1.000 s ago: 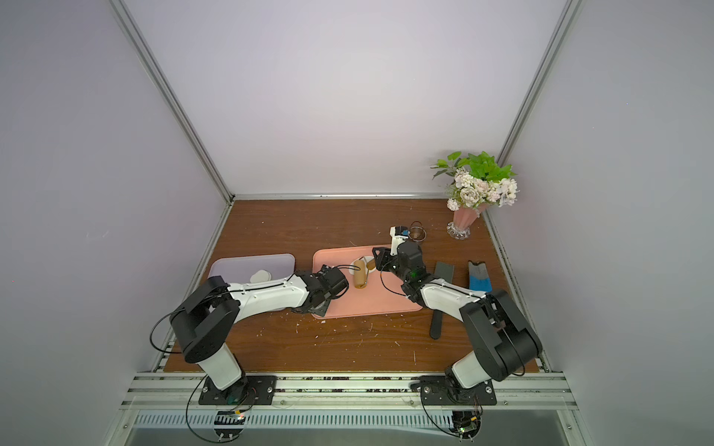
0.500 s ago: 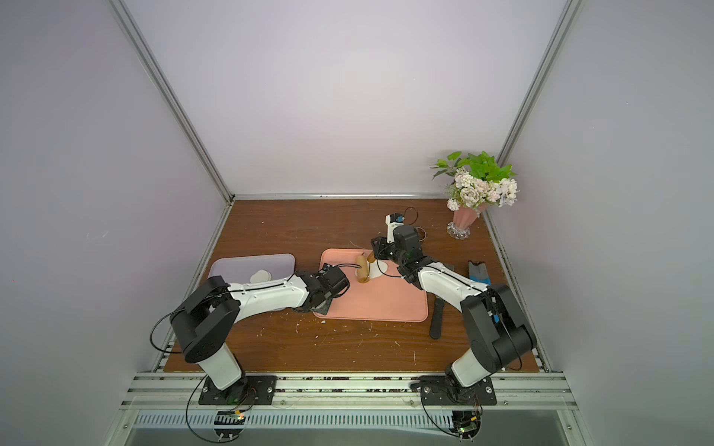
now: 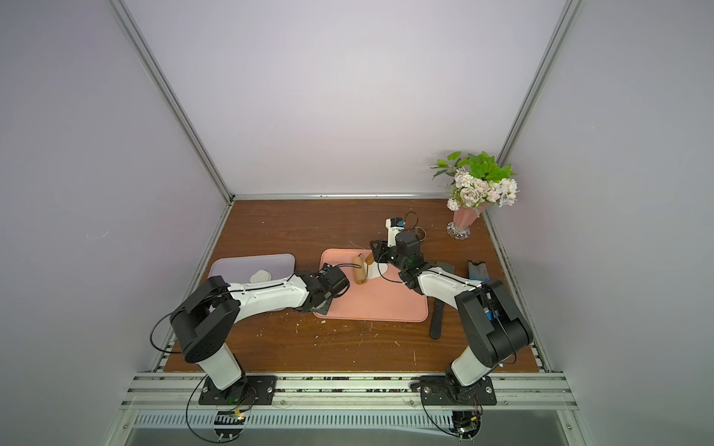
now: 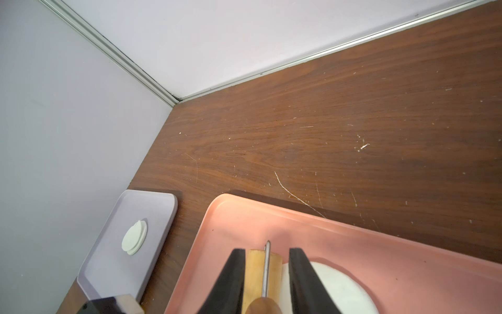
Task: Roll out the dumpling wrappers from the dough
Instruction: Flatten out the dough on the work surface.
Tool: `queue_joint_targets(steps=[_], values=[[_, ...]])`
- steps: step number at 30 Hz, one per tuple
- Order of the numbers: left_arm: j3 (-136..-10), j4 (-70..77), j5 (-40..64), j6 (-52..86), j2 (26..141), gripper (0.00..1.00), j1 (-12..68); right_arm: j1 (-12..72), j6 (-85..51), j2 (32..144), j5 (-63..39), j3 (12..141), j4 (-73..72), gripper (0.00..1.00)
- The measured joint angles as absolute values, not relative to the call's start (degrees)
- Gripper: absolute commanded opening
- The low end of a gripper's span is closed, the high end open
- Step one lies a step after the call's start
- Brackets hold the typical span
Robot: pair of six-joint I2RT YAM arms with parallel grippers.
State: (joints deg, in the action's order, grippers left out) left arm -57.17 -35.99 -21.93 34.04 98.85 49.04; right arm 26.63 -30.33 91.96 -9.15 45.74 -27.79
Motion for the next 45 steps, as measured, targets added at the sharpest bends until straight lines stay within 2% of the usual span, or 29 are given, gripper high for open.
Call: queue_joint_targets(steps=[13,24,36,45], values=[[-57.17,-35.99,-21.93,34.02,98.85,0.0,49.04,28.84,-32.18,93.86,-9.28,42.76,-34.74,0.0],[-57.14,-35.99,-21.96,34.04,98.85,0.0,49.04,28.58,-31.18,93.71,-13.15,48.36,-27.9,0.0],[-57.1,-35.94,-21.98,34.06,98.85,0.0,49.04,20.75,-30.35,84.53,-14.59,48.69,-24.16,0.0],[-57.1,-35.94,-21.98,34.04,98.85,0.0,49.04,19.68,-30.65,91.05,-14.26,45.08,-27.68,0.0]])
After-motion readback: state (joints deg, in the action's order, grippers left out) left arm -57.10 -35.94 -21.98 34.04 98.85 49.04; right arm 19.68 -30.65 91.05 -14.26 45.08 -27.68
